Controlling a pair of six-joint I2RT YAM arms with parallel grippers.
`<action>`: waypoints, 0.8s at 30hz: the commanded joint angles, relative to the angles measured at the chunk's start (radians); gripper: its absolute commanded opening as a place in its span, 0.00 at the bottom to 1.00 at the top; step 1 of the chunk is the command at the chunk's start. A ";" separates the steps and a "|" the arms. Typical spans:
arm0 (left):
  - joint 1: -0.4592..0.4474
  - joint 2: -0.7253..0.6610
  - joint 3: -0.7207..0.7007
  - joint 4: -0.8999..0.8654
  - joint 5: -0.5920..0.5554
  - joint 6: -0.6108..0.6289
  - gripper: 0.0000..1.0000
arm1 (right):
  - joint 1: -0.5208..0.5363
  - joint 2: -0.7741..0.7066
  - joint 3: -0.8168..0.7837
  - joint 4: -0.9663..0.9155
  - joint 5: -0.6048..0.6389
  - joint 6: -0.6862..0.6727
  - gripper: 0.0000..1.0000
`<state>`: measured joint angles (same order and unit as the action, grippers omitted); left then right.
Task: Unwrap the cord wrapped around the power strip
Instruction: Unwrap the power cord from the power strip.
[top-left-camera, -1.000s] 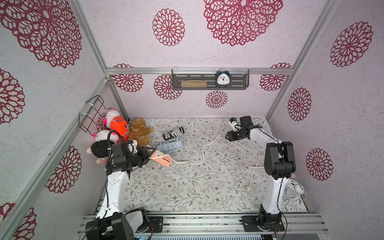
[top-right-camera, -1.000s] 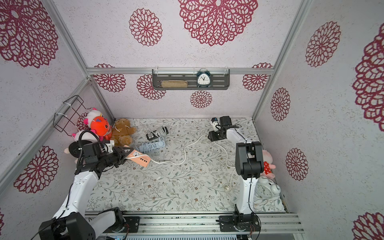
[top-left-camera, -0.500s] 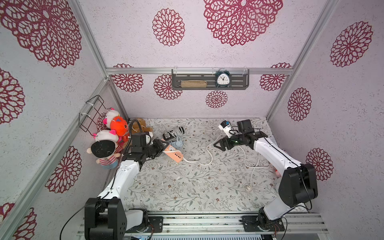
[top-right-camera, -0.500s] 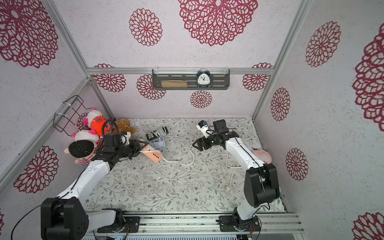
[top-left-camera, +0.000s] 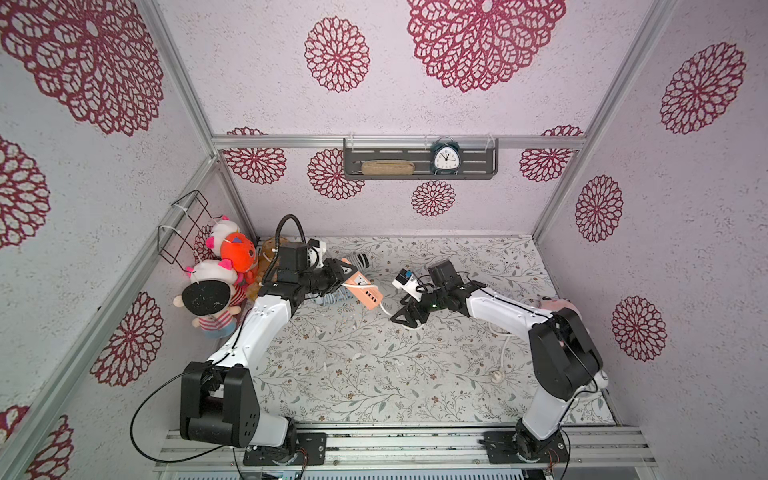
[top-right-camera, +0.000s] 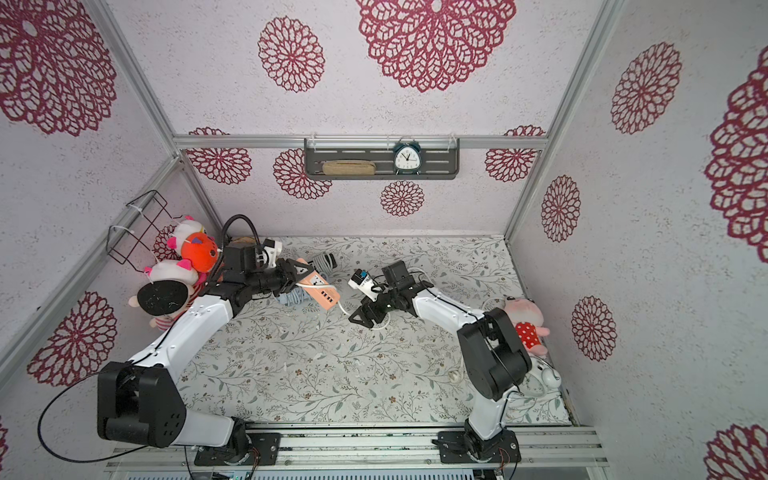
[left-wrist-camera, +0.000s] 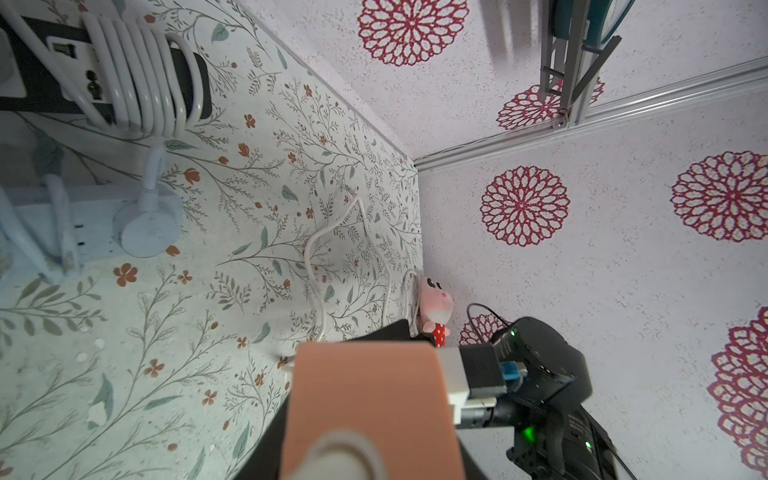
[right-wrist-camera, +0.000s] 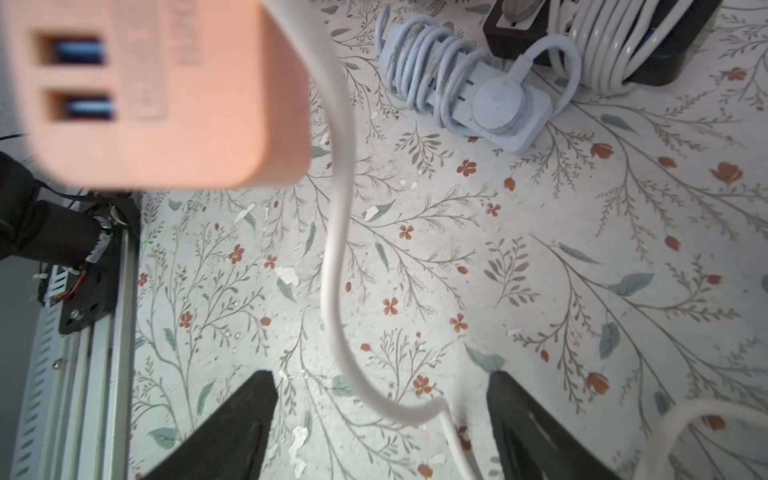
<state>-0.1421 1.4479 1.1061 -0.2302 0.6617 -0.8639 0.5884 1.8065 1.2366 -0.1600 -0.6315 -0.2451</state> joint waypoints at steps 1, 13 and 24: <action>-0.011 -0.001 0.017 0.039 0.031 0.003 0.00 | 0.035 0.048 0.036 0.123 0.013 0.056 0.82; -0.014 -0.004 -0.016 0.022 -0.063 0.054 0.00 | -0.044 -0.064 -0.053 0.319 0.092 0.203 0.00; -0.039 0.046 -0.029 0.167 -0.394 -0.011 0.00 | 0.005 -0.276 -0.211 0.202 0.066 0.111 0.00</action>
<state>-0.1711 1.4792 1.0916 -0.1802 0.3908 -0.8436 0.5728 1.5913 1.0618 0.0708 -0.5468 -0.1040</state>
